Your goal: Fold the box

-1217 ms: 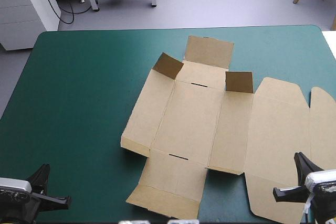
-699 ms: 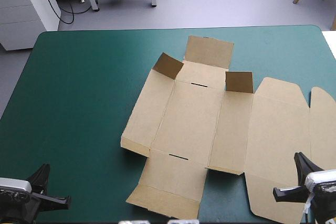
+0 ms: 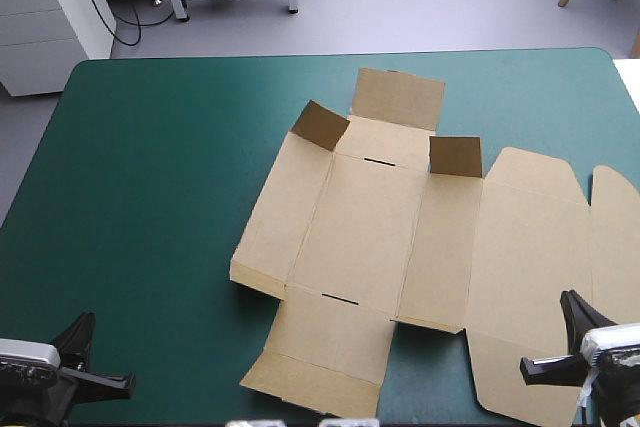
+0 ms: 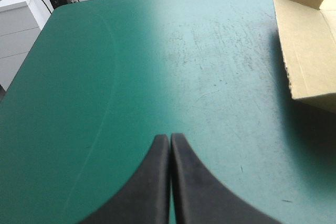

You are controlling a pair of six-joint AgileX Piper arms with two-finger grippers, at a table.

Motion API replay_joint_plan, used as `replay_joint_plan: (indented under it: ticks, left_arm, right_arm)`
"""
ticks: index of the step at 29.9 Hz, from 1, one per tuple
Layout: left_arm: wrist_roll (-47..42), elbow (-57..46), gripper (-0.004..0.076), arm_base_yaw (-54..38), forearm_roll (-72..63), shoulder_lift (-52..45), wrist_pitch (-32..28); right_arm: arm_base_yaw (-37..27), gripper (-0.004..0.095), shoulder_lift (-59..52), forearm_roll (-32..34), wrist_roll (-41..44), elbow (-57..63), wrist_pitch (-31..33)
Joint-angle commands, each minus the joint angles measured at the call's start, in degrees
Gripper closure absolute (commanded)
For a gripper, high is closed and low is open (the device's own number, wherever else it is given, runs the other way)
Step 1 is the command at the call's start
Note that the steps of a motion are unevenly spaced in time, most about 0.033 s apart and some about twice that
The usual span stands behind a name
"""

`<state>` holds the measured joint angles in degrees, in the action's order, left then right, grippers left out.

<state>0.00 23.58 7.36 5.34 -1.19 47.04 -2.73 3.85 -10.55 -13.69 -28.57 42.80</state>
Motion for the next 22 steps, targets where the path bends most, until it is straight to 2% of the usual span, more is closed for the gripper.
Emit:
replay_joint_plan:
  ticks: [1, 4, 7, 10, 12, 15, 17, 22]
  left_arm:
    - [-0.6, 1.2, 0.0734, 0.5, 0.0, -0.5, -4.4]
    - [-0.6, 1.2, 0.0734, 0.5, 0.0, -0.5, -4.4]
    - [-0.6, 1.2, 0.0734, 0.5, 0.0, -0.5, -4.4]
    - [-0.6, 1.2, 0.0734, 0.5, 0.0, -0.5, -4.4]
    - [-0.6, 1.2, 0.0734, 0.5, 0.0, -0.5, -4.4]
    - [-0.6, 1.2, 0.0734, 0.5, 0.0, -0.5, -4.4]
    - [-0.6, 1.2, 0.0734, 0.5, 0.0, -0.5, -4.4]
    - [-0.6, 1.2, 0.0734, 0.5, 0.0, -0.5, -4.4]
  right_arm:
    - [-0.3, 0.0927, 1.1, -0.2, -0.2, -1.3, -4.6]
    - [-0.3, 0.0895, 1.1, -0.4, -0.6, -1.3, -4.5]
    - [-0.3, 0.0757, 1.1, -0.4, -0.6, -1.3, -4.5]
    - [-0.3, 0.0524, 1.1, -0.4, -0.6, -1.3, -4.5]
    - [-0.3, 0.0334, 1.1, -0.4, -0.6, -1.3, -4.5]
    - [-0.3, 0.0143, 1.1, -0.4, -0.6, -1.3, -4.5]
    - [-0.3, 0.0087, 1.1, -0.4, -0.6, -1.3, -4.5]
    - [-0.3, 0.0084, 1.1, -0.4, -0.6, -1.3, -4.5]
